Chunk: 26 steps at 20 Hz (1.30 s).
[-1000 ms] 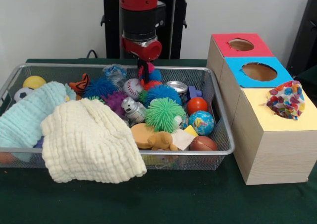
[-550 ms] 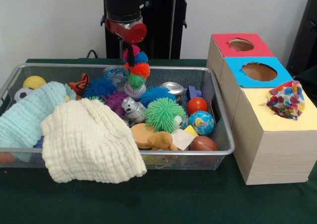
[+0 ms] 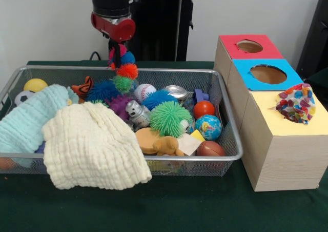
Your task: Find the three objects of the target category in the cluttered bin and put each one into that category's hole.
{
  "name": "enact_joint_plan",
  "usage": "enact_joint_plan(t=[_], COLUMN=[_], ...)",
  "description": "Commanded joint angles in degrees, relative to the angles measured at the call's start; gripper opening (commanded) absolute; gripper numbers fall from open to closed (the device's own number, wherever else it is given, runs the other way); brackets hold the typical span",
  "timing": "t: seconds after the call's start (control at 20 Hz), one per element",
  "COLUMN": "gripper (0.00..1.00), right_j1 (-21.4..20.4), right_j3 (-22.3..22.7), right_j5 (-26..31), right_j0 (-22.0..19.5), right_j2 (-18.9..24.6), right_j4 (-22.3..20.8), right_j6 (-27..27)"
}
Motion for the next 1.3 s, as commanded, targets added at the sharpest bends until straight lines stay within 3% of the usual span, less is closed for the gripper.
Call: enact_joint_plan(t=[0.05,0.4,0.85,1.3], gripper=[0.0,0.0,0.0,0.0], right_j1=[1.37,3.19,7.6,15.08], right_j3=[-4.72,-1.89,-1.4,-1.79], right_j5=[4.6,-0.27,-7.03,-16.0], right_j0=[-2.01,4.51,7.36,11.27], right_j2=[4.57,5.04,5.21,4.11], right_j4=[-2.35,2.64,5.51,8.19], right_j6=[-5.06,4.56,7.82,11.12])
